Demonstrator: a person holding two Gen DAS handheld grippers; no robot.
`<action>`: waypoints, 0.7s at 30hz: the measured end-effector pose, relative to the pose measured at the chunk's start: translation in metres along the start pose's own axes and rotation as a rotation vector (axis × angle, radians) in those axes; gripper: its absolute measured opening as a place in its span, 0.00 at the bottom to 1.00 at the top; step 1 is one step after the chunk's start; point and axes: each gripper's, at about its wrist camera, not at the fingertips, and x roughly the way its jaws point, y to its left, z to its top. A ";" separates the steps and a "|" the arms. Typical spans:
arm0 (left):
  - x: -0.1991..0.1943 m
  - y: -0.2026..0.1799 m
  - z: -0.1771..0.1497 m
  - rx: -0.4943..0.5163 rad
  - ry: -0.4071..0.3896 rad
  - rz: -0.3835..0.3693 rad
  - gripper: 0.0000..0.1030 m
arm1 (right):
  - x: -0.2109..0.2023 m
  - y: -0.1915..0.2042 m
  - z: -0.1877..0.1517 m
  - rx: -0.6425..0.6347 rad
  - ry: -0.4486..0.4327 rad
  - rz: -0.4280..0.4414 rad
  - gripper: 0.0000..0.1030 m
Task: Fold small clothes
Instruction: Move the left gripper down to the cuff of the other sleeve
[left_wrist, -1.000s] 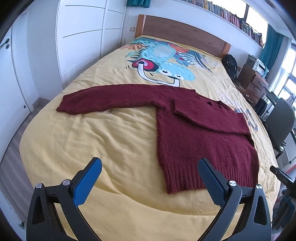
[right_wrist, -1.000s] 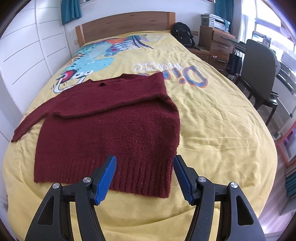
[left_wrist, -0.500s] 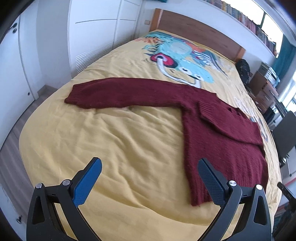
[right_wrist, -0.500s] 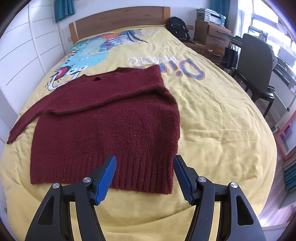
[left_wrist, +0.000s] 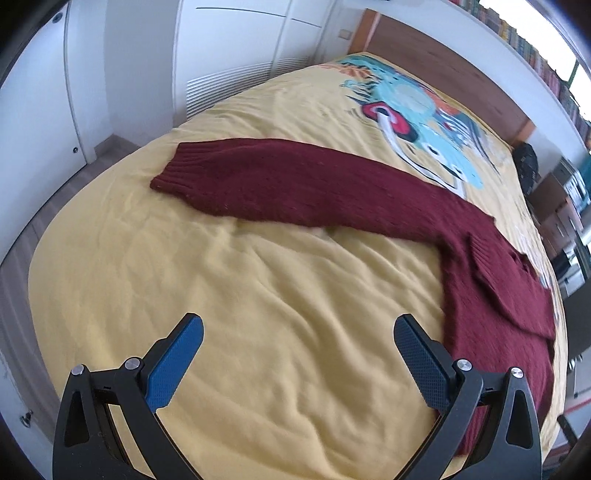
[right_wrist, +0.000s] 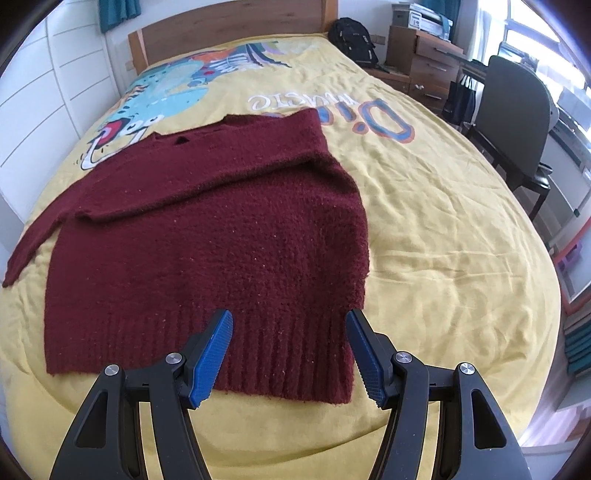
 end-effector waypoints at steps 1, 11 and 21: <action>0.004 0.003 0.004 -0.010 0.002 0.002 0.99 | 0.003 0.000 0.000 -0.001 0.004 -0.002 0.64; 0.052 0.052 0.044 -0.166 0.020 0.046 0.98 | 0.025 -0.003 0.000 0.008 0.043 -0.009 0.64; 0.084 0.101 0.071 -0.367 0.041 0.013 0.91 | 0.038 -0.007 0.004 0.014 0.065 -0.023 0.64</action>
